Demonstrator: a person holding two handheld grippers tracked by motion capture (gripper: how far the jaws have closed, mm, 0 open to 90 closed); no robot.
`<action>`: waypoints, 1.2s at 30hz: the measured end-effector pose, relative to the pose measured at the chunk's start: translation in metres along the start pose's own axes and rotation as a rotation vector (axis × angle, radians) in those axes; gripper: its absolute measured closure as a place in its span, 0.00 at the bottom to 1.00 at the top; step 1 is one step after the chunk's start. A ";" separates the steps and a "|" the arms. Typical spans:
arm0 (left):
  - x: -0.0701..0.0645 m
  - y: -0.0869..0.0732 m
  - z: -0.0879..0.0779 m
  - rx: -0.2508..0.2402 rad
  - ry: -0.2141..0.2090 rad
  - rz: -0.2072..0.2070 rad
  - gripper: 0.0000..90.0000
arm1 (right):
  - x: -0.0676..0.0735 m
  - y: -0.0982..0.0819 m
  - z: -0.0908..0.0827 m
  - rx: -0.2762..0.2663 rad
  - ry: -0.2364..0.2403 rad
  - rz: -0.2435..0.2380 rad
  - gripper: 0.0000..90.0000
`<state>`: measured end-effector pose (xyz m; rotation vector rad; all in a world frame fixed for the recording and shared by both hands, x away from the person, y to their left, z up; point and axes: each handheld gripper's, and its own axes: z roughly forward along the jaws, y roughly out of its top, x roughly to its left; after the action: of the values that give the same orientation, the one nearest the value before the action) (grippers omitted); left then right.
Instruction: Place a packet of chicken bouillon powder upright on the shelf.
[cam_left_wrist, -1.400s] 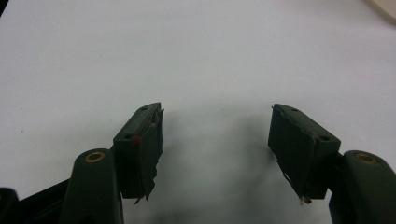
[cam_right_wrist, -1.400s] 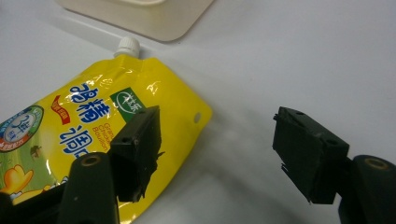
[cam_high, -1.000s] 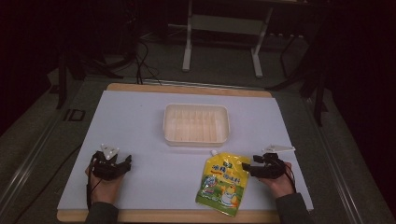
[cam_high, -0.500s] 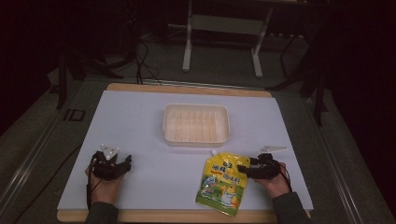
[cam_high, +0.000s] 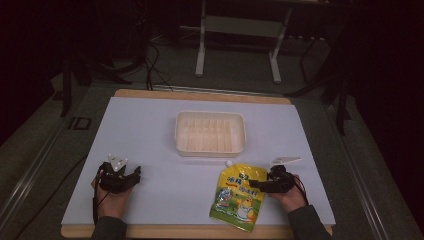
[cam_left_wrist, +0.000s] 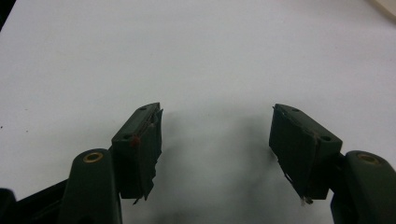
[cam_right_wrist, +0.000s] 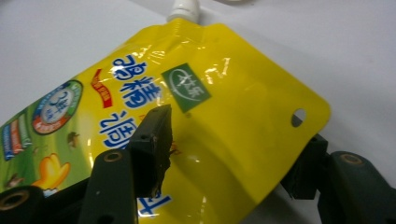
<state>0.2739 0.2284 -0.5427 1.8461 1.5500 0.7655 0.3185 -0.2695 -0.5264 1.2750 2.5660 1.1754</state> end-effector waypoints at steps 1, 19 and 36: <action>0.000 0.000 0.000 0.000 0.000 -0.001 0.38 | 0.001 0.000 0.001 0.003 0.016 0.003 0.47; -0.001 0.000 0.000 0.001 0.002 0.003 0.38 | 0.004 0.003 -0.001 0.026 0.022 -0.021 0.97; -0.001 0.000 0.000 0.004 0.005 0.006 0.38 | 0.021 0.026 -0.026 -0.092 0.001 -0.062 1.00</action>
<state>0.2741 0.2272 -0.5430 1.8536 1.5505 0.7711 0.3132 -0.2613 -0.4853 1.1684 2.5007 1.2667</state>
